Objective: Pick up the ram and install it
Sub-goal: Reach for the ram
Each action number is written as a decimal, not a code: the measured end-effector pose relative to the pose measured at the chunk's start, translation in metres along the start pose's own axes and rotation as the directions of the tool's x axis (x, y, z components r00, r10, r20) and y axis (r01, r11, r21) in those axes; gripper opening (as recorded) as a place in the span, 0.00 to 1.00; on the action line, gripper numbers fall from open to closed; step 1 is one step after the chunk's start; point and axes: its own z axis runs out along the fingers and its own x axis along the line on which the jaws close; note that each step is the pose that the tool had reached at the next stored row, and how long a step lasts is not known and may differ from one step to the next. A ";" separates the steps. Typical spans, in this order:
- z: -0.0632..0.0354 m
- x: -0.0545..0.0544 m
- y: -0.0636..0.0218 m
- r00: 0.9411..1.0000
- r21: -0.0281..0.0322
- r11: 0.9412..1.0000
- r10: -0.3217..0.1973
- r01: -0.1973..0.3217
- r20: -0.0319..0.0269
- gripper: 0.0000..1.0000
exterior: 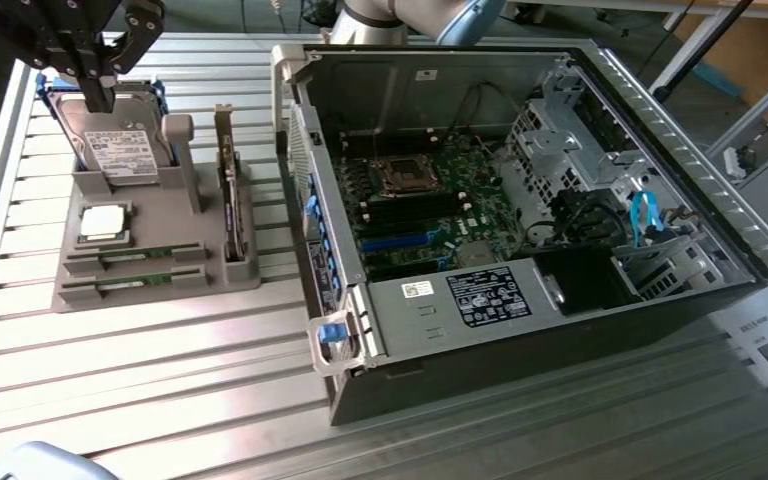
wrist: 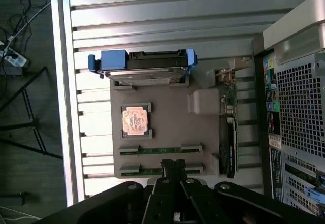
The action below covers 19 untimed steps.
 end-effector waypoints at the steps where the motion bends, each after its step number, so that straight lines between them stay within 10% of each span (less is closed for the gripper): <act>1: 0.0000 0.000 0.0000 1.000 0.000 1.000 0.000 0.000 0.000 0.10; 19: -0.0006 -0.001 -0.0149 1.000 0.000 1.000 0.000 0.000 0.000 0.10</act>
